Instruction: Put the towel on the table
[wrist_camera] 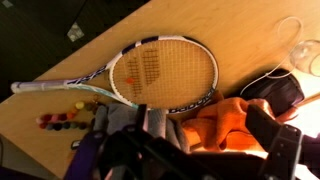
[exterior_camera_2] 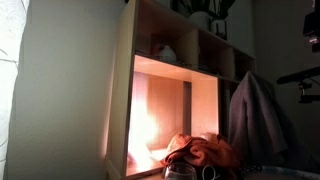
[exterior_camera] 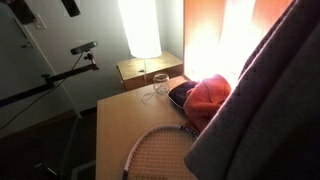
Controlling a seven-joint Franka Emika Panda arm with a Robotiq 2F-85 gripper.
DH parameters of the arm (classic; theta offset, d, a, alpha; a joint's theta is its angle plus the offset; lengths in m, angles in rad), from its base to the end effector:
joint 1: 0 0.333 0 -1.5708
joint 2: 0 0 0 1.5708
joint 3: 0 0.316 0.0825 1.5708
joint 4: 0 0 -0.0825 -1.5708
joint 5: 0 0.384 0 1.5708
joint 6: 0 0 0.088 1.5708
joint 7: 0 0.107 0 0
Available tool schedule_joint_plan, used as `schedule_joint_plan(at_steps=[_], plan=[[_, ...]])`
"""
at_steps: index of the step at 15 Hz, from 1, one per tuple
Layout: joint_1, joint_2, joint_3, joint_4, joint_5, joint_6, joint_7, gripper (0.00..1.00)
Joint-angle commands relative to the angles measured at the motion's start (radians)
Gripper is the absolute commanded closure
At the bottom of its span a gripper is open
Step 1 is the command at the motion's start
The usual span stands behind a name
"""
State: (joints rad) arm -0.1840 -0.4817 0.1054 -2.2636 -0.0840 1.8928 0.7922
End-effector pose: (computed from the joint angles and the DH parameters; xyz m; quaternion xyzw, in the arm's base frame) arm 0.4180 -0.0333 0.5542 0.9062 -0.4144 0.0729 0.0423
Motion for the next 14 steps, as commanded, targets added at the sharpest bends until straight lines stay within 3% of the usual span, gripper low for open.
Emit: schedule_joint_plan(at_steps=[1, 5, 6, 14], plan=[[-0.038, 0.001, 0.023, 0.009, -0.106, -0.043, 0.175, 0.0], [-0.033, 0.006, 0.019, 0.01, -0.191, -0.081, 0.322, 0.0], [-0.007, 0.002, -0.011, 0.001, -0.168, -0.05, 0.269, 0.0], [0.0, 0.002, -0.015, 0.0, -0.172, -0.051, 0.275, 0.0]])
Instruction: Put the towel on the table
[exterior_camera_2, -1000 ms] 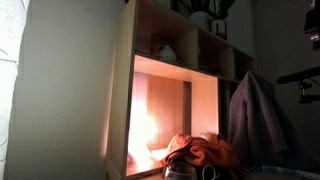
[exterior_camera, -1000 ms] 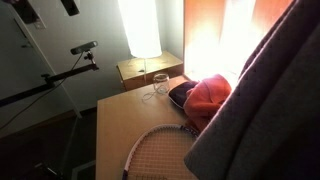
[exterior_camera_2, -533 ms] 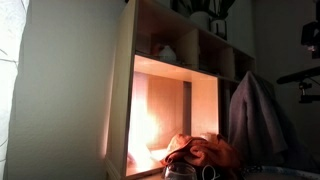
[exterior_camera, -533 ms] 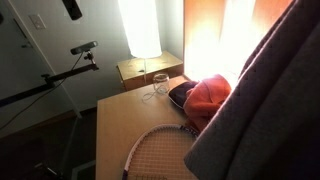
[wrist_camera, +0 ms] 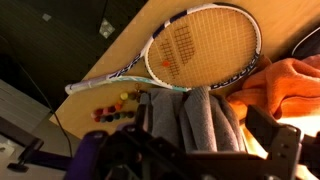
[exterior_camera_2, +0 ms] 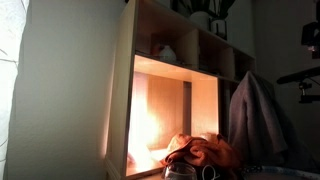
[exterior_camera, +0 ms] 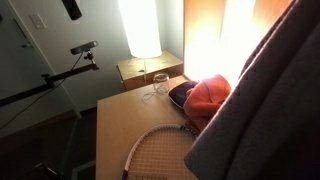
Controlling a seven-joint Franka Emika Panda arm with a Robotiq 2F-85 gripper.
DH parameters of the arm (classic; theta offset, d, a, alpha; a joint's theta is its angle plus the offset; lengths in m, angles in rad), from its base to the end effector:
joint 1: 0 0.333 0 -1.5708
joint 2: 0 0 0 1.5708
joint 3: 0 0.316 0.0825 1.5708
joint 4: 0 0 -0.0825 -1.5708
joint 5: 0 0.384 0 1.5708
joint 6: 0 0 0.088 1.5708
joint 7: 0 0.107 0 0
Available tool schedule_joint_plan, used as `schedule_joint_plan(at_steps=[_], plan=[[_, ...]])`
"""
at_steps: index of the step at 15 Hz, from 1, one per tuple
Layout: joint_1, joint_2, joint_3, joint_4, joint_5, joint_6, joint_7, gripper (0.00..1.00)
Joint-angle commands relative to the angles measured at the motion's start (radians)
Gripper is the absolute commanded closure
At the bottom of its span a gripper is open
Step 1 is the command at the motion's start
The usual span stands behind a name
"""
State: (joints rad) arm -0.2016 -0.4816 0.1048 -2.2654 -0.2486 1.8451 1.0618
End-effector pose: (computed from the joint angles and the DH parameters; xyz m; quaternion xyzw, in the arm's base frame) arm 0.4115 -0.0538 0.5515 0.8411 -0.5205 0.0916 0.1151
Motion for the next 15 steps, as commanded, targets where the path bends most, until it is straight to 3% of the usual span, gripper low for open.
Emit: schedule_joint_plan(at_steps=[1, 7, 15], plan=[[0.016, 0.014, -0.01, 0.011, -0.01, -0.01, 0.013, 0.0], [0.011, 0.086, -0.008, 0.073, -0.047, -0.003, 0.016, 0.0], [0.015, 0.239, -0.048, 0.238, -0.079, -0.017, 0.005, 0.0]])
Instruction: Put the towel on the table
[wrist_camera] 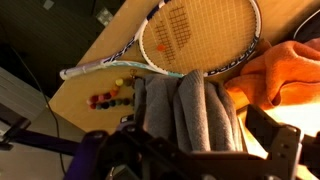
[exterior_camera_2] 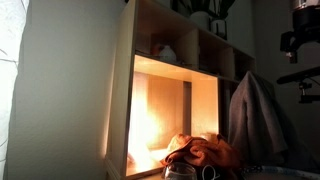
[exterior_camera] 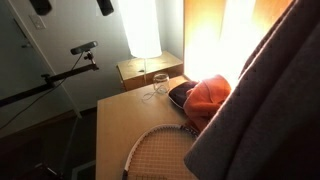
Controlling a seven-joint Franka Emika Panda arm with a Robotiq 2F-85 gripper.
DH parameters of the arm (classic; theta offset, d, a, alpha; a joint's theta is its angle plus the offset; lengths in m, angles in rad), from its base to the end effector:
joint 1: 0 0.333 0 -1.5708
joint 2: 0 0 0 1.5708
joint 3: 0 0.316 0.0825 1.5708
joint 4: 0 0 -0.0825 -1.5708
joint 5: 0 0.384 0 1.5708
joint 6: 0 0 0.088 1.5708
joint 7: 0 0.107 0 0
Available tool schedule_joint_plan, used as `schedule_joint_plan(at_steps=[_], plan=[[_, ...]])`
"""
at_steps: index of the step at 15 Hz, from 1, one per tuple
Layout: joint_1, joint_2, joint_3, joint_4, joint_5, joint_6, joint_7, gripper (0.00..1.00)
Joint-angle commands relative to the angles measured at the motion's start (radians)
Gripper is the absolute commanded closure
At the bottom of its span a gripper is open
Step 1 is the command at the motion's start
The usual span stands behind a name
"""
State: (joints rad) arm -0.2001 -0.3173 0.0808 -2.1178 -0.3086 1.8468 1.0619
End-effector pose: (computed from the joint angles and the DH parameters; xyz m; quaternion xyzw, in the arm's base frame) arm 0.4606 -0.0757 0.5528 0.8395 -0.5185 0.0924 0.1339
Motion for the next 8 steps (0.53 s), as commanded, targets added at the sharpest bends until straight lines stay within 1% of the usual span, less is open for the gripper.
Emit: schedule_joint_plan(at_steps=[1, 8], plan=[[0.013, 0.094, -0.034, 0.112, -0.017, -0.02, 0.004, 0.0], [0.018, 0.231, -0.102, 0.252, -0.013, -0.051, -0.01, 0.0]])
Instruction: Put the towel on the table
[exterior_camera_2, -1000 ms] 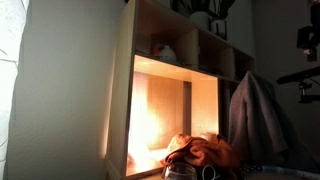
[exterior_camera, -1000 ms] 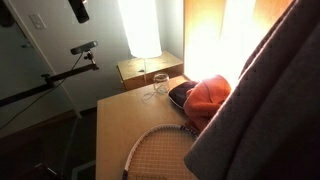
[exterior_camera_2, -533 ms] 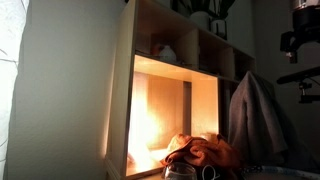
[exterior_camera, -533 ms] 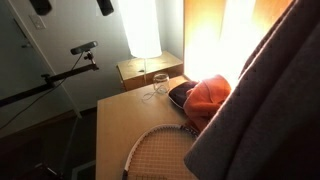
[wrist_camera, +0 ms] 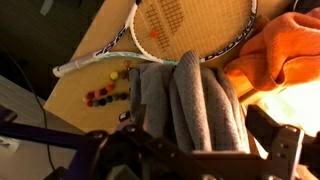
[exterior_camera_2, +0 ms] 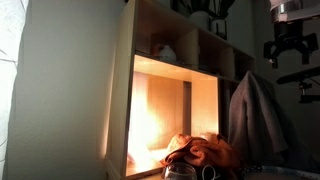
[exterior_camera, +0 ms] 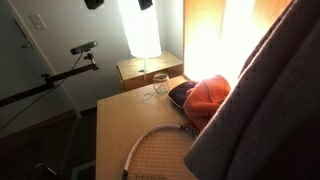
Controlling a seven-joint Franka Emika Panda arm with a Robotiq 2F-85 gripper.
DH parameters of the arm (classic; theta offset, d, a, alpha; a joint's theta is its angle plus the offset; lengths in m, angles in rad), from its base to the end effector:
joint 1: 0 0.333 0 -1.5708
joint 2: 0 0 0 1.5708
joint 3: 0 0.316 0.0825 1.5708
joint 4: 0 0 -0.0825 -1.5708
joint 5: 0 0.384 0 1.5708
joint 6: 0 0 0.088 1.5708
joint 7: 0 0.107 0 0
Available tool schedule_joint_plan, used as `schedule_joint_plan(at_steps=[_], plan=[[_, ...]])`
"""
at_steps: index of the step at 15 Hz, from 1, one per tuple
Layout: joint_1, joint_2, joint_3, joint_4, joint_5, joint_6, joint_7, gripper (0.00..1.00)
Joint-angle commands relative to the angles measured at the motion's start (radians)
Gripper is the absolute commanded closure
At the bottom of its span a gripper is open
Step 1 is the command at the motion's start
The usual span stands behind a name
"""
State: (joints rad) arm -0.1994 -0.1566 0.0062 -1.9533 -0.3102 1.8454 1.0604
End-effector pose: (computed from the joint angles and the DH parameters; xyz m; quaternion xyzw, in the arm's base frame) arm 0.5046 -0.1232 0.5535 0.8223 -0.5483 0.0849 0.1262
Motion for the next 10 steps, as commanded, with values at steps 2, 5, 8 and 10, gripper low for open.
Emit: schedule_joint_plan(at_steps=[2, 5, 8, 10], plan=[[0.02, 0.107, -0.043, 0.121, -0.018, -0.055, -0.004, 0.0], [0.024, 0.152, -0.063, 0.165, -0.043, -0.045, 0.019, 0.0], [0.034, 0.186, -0.078, 0.199, -0.076, -0.039, 0.037, 0.0], [0.043, 0.204, -0.085, 0.217, -0.093, -0.031, 0.037, 0.0]])
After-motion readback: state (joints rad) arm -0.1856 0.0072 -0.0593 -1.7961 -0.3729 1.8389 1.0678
